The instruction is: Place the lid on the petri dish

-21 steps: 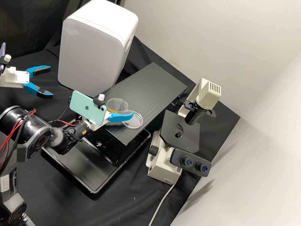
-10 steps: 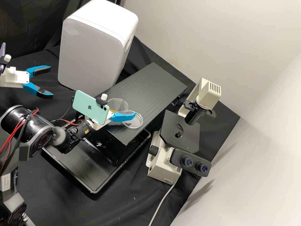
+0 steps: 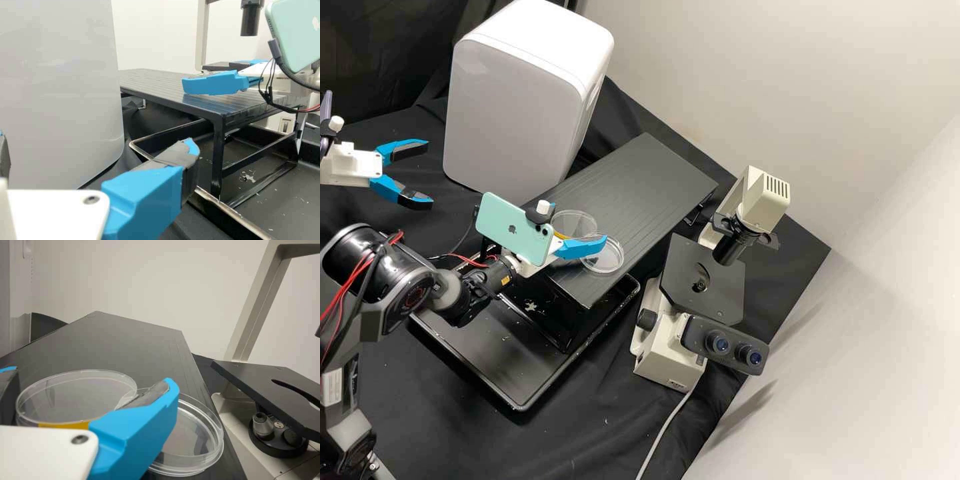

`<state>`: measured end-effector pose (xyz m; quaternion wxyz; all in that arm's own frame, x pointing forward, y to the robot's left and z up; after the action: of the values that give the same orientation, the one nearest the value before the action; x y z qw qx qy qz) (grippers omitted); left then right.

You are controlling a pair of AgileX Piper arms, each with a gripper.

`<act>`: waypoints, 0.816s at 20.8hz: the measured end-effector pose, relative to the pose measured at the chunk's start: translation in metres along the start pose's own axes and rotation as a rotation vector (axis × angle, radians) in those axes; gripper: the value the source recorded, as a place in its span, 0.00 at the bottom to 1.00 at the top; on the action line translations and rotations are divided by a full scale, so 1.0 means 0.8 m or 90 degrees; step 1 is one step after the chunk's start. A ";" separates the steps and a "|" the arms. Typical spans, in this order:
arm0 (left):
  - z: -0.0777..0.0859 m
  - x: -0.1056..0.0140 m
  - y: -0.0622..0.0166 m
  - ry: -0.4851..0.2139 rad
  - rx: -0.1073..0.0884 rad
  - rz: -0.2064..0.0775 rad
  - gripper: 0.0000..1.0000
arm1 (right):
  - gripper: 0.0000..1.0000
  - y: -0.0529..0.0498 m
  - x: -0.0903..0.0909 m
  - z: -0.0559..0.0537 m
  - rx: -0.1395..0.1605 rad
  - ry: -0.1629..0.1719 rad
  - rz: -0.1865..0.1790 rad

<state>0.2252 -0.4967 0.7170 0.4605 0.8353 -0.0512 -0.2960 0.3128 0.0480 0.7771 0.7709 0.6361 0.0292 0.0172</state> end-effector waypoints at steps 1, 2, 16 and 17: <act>0.000 0.000 0.0000 0.000 0.000 0.000 1.00 | 0.00 0.000 0.000 0.000 0.000 0.000 0.000; 0.000 0.000 0.0000 0.000 0.000 0.000 1.00 | 0.00 0.000 0.000 0.000 0.000 0.000 0.000; 0.000 0.000 0.0000 0.000 0.000 0.000 1.00 | 0.00 0.003 0.000 0.004 0.004 -0.006 0.004; 0.000 0.000 0.0000 0.000 0.000 0.000 1.00 | 0.00 0.003 0.000 0.004 0.004 -0.006 0.004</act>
<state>0.2252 -0.4967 0.7170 0.4605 0.8353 -0.0512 -0.2960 0.3133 0.0454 0.7797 0.7688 0.6388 0.0236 0.0166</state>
